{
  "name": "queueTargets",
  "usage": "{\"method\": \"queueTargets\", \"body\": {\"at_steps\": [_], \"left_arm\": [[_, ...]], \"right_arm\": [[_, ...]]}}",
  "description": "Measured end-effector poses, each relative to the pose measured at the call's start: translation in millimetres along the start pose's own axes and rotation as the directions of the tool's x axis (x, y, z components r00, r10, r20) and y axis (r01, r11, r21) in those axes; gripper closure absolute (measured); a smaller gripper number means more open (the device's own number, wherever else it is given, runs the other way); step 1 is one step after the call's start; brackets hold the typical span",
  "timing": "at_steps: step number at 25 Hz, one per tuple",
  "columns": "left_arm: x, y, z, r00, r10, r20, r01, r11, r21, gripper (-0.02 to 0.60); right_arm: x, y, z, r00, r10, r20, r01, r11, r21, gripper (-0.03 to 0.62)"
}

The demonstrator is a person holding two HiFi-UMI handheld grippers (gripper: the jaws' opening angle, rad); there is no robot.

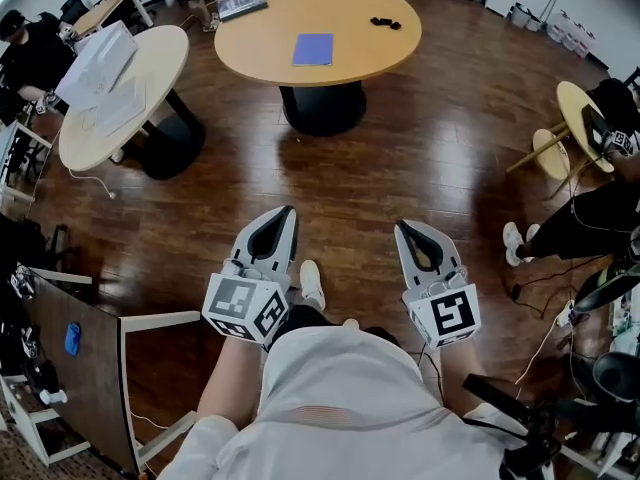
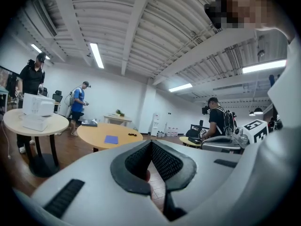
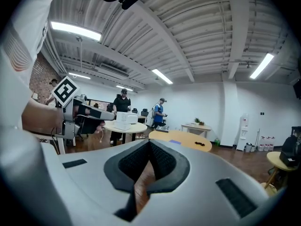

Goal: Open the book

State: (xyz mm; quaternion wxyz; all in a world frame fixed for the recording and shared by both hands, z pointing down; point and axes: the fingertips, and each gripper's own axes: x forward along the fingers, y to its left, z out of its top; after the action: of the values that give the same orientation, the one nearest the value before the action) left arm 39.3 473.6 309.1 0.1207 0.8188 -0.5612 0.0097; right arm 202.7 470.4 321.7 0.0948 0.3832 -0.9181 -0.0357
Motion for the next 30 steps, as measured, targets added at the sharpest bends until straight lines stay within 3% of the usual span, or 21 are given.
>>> {"method": "queueTargets", "body": {"at_steps": [8, 12, 17, 21, 30], "left_arm": [[56.2, 70.8, 3.3, 1.000, -0.019, -0.013, 0.018, 0.998, -0.056, 0.571], [77.7, 117.5, 19.5, 1.000, -0.021, -0.003, 0.021, 0.999, -0.040, 0.571], [95.1, 168.5, 38.8, 0.999, -0.037, 0.012, 0.038, 0.998, -0.041, 0.571], [107.0, 185.8, 43.9, 0.998, -0.067, 0.012, 0.067, 0.996, -0.050, 0.571], [130.8, 208.7, 47.0, 0.996, -0.089, 0.010, 0.090, 0.993, -0.079, 0.571]], "right_arm": [[83.7, -14.9, 7.5, 0.998, -0.014, -0.054, 0.012, 1.000, -0.020, 0.599], [131.5, -30.9, 23.8, 0.997, -0.047, -0.059, 0.044, 0.997, -0.063, 0.599], [177.1, -47.4, 44.8, 0.995, -0.100, -0.025, 0.100, 0.995, -0.003, 0.599], [200.8, -50.8, 45.0, 0.992, -0.120, -0.034, 0.122, 0.991, 0.054, 0.599], [243.7, -58.1, 49.7, 0.995, -0.091, -0.046, 0.093, 0.994, 0.050, 0.599]]}}
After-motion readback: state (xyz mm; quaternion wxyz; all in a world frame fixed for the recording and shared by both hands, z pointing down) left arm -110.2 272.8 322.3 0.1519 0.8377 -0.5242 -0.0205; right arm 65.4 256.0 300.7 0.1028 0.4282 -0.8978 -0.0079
